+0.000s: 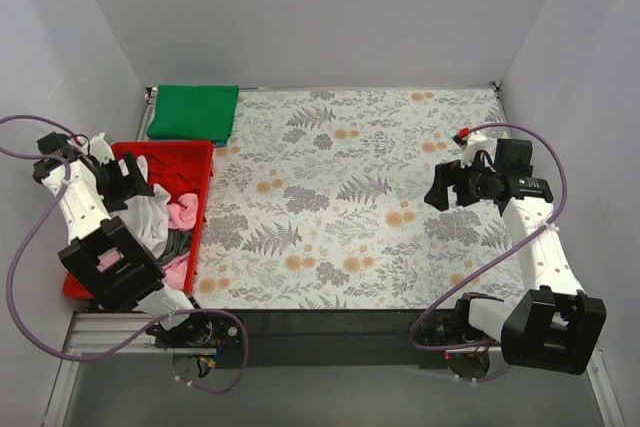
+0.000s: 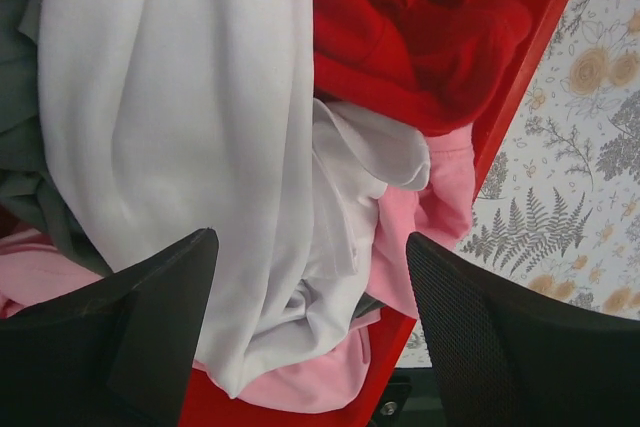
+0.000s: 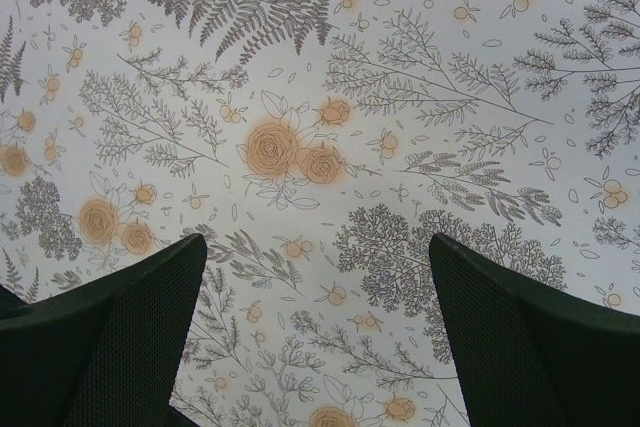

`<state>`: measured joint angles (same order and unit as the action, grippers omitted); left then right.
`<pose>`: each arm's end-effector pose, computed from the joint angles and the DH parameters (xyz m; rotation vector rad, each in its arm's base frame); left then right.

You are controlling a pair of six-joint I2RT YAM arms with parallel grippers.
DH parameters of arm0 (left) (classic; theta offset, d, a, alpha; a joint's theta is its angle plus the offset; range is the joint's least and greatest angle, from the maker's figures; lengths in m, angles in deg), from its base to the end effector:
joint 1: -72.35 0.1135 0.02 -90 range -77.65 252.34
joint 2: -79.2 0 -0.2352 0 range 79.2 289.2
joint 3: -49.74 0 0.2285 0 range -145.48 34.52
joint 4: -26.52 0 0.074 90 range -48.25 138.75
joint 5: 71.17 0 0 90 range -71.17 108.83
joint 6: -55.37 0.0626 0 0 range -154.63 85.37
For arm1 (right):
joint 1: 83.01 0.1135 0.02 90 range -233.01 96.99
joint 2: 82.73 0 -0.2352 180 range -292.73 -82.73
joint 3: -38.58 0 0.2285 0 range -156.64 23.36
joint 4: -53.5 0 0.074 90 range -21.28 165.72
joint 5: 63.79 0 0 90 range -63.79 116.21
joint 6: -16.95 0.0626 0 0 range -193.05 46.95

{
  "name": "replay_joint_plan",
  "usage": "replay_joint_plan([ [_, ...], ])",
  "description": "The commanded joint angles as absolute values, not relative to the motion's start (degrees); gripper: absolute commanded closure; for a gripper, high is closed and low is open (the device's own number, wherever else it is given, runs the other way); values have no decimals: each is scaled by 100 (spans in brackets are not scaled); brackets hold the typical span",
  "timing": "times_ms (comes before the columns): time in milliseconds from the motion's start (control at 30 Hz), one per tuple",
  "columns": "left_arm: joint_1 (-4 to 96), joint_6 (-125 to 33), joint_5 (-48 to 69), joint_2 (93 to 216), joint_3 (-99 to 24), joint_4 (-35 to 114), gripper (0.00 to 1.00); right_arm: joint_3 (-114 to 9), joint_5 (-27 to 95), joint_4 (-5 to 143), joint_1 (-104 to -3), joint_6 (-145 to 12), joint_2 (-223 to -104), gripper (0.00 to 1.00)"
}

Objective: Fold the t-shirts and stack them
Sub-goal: Grab the tshirt from the pile

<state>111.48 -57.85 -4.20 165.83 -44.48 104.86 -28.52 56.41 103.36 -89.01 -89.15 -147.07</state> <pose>0.2296 0.1552 0.2542 -1.3256 2.3722 -0.4842 0.2356 0.0069 0.2427 -0.4416 2.2505 0.4322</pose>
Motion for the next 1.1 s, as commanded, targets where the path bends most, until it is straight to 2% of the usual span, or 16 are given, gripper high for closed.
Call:
replay_joint_plan([
  [0,11119,-5546,-481,16673,-4283,10020,25,-3070,5698,10335,-8881,-8992,-14760,2],
  [200,10988,-5625,-535,17060,-3967,9651,24,-3078,5583,10335,-8881,-9019,-14856,2],
  [267,10883,-5660,-420,17034,-3729,9414,28,-3087,5583,10327,-8881,-9019,-14891,2],
  [367,10759,-5721,-139,16938,-3536,9159,41,-3096,5583,10335,-8881,-9036,-14918,1],
  [400,10759,-5756,-104,16903,-3544,9123,56,-3105,5583,10327,-8881,-9028,-14927,2],
  [433,10759,-5774,-8,16876,-3588,9114,66,-3105,5583,10327,-8881,-9045,-14927,2],
  [500,10768,-5853,81,16797,-3833,9149,100,-3114,5557,10327,-8881,-9080,-14918,2],
  [767,10610,-5959,-50,16269,-5748,9869,100,-3078,5557,10327,-8881,-9194,-14777,2],
  [933,10425,-6055,-884,16322,-7435,10238,100,-3078,5601,10318,-8881,-9230,-14733,2],
  [1067,9506,-6363,-1850,16270,-8167,9985,100,-3122,5697,10309,-8881,-9221,-14768,2],
])
